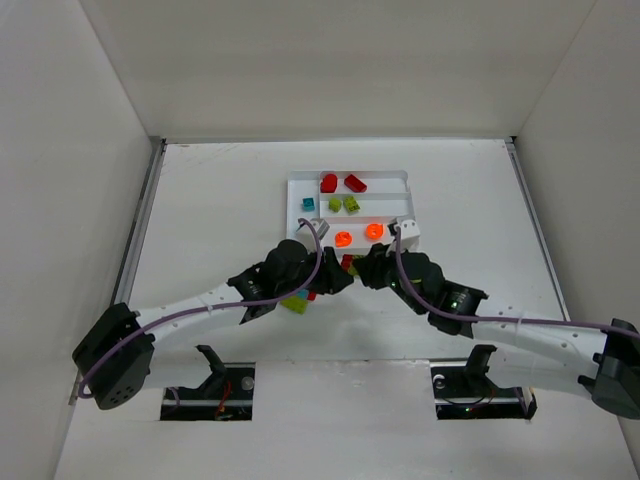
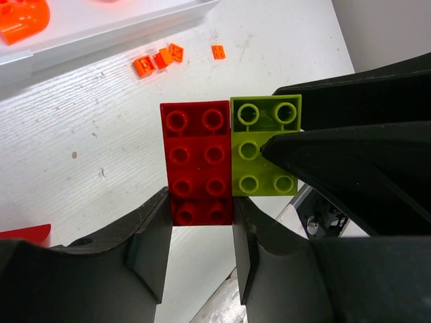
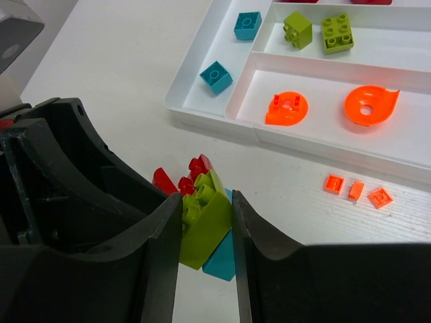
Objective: Sort the legos into containers by color
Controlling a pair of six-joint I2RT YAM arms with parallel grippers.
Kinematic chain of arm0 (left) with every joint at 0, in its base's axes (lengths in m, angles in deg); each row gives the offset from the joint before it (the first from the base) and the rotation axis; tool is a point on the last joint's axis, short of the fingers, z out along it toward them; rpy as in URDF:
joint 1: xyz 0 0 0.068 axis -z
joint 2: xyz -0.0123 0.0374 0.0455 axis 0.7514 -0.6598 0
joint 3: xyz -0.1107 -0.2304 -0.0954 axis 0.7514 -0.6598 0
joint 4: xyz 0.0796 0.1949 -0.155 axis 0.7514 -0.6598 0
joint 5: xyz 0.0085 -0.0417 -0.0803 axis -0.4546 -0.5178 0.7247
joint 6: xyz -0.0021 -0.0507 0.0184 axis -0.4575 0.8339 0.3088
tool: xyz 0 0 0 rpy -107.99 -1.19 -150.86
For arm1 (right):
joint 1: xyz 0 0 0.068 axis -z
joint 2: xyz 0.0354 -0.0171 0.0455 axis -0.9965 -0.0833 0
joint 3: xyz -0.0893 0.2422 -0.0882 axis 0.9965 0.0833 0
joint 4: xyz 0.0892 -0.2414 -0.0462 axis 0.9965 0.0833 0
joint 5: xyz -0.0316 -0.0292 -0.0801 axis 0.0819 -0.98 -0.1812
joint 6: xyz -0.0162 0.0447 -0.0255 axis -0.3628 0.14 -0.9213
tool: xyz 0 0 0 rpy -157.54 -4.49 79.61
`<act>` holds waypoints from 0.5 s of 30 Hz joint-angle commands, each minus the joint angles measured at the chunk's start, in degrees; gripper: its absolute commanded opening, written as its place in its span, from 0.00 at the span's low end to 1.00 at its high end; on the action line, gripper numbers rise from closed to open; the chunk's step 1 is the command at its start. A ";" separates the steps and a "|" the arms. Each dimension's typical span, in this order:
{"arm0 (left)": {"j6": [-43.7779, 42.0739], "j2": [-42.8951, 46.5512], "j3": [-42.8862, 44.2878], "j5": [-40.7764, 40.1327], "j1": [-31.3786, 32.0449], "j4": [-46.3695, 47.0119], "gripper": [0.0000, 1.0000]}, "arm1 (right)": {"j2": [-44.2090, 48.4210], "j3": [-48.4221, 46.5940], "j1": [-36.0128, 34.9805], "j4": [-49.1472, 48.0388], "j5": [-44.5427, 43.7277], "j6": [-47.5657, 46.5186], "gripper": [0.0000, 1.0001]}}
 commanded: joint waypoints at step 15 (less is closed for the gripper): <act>-1.54 3.67 -0.42 -2.96 0.36 -0.47 0.13 | 4.56 3.14 25.65 -15.02 41.82 27.88 0.18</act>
